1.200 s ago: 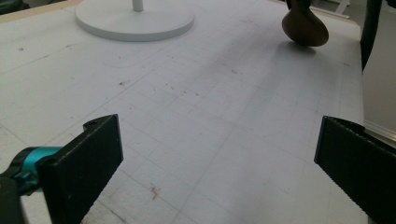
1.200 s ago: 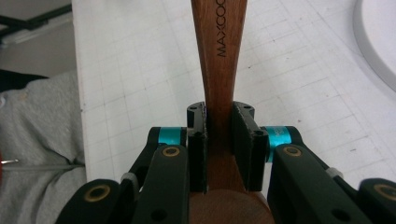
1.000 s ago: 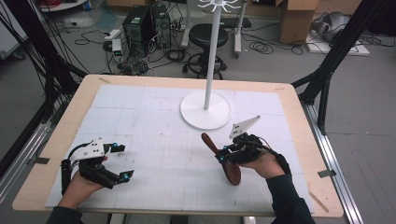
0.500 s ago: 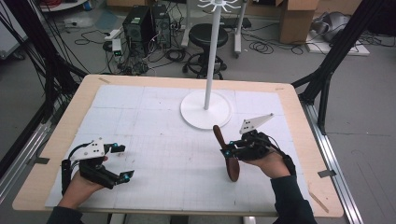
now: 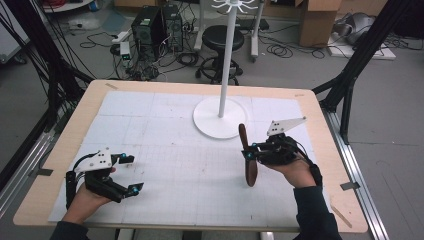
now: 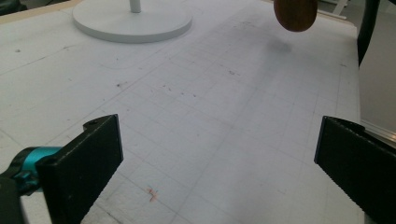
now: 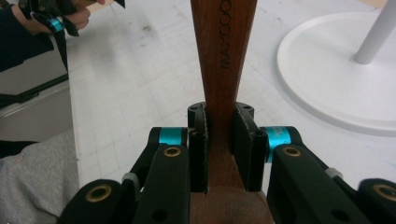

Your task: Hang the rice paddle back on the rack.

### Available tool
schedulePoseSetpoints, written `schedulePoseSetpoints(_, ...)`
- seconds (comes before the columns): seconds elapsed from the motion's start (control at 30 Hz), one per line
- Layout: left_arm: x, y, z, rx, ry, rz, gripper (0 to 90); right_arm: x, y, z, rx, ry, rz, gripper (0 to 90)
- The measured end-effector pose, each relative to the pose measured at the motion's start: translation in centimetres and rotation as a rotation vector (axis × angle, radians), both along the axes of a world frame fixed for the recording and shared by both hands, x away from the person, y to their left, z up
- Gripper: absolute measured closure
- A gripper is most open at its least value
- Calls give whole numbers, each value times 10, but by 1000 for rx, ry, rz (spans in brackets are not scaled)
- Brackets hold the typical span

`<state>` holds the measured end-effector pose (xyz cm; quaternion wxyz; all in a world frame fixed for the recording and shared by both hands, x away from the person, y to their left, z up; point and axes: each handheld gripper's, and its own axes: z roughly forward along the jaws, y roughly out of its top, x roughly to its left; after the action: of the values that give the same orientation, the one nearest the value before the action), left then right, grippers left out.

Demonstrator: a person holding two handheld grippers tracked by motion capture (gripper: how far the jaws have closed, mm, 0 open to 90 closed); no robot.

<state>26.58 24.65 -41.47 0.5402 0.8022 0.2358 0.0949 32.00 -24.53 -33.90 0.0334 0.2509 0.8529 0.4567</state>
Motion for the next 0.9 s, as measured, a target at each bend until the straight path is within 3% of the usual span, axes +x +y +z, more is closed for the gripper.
schedulePoseSetpoints(0.47, 0, 0, 1, -6, 1, -1, 17, 11, -12, 24, 75, -51, -67, 775)
schedulePoseSetpoints(0.63, 0, 1, 1, -10, 1, -1, 17, 15, -13, 32, 77, -74, -73, 775)
schedulePoseSetpoints(0.9, 0, 1, 1, -17, 2, -1, 17, 21, -16, 42, 98, -72, -123, 775)
